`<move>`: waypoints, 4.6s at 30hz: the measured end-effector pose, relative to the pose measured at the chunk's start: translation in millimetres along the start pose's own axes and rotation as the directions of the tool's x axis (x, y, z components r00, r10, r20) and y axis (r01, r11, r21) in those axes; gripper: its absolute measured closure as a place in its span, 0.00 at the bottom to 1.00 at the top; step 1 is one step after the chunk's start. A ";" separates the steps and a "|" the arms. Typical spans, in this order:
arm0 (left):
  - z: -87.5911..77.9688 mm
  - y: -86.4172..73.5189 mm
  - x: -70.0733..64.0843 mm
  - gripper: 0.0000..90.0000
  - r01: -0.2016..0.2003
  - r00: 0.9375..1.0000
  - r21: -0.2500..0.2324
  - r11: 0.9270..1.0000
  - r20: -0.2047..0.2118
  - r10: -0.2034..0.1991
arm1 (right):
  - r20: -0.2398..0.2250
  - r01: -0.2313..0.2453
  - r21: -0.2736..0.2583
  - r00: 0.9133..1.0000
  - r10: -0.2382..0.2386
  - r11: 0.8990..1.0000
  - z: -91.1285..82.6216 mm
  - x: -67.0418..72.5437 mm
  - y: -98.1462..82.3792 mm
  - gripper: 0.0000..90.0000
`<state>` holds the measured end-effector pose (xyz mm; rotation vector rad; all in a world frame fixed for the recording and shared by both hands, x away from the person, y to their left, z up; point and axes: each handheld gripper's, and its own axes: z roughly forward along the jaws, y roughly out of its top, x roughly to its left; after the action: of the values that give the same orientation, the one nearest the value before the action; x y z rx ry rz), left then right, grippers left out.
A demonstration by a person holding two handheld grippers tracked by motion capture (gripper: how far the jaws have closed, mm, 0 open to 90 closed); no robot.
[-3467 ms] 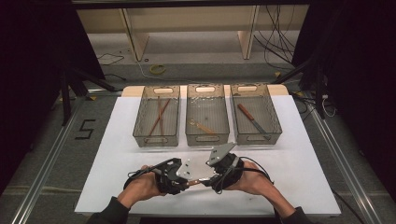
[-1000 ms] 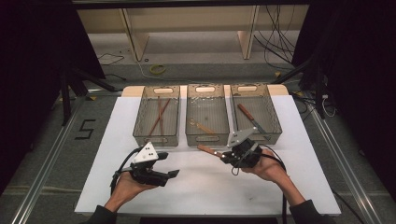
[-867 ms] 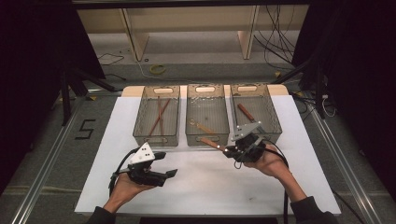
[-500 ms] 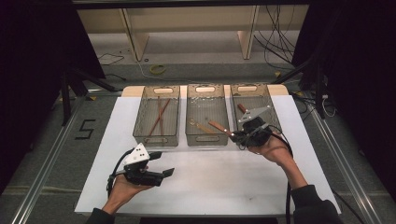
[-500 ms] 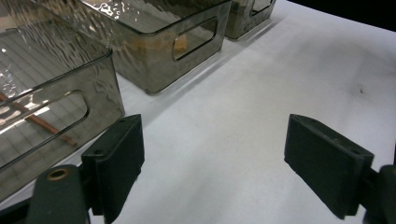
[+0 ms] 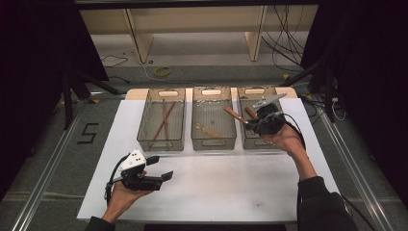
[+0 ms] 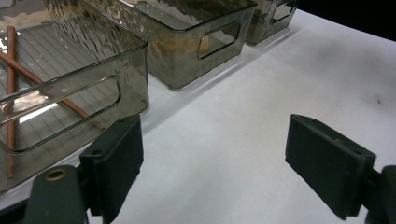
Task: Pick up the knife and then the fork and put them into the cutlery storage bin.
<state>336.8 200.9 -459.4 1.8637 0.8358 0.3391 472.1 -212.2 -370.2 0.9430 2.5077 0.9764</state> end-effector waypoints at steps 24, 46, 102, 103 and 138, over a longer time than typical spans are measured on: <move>1.6 -5.7 -2.4 0.20 0.019 1.000 -0.007 1.000 0.003 -0.019 | 0.130 -0.164 0.040 0.979 0.157 0.986 20.7 -52.7 6.7 0.87; 1.3 -5.5 -2.4 0.20 0.014 1.000 -0.007 1.000 0.002 -0.014 | 0.222 -0.251 0.081 0.948 0.228 0.965 41.3 -67.7 1.3 0.86; 2.7 -6.1 -2.4 0.20 0.018 1.000 -0.001 1.000 0.013 -0.018 | 0.006 -0.249 -0.188 0.967 0.254 0.950 4.7 23.3 -34.1 0.34; 3.0 -6.3 -2.3 0.20 0.021 1.000 0.001 1.000 0.015 -0.021 | 0.002 -0.246 -0.195 0.968 0.251 0.950 4.1 25.7 -37.1 0.34; 7.7 -8.4 -2.7 0.19 0.047 0.997 0.009 0.999 0.068 -0.048 | -0.105 -0.222 -0.312 0.974 0.198 0.924 -17.1 85.7 -105.9 0.28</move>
<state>336.0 195.7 -469.9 1.8487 0.8342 0.2413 350.3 -222.3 -432.7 1.1007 2.2337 1.4581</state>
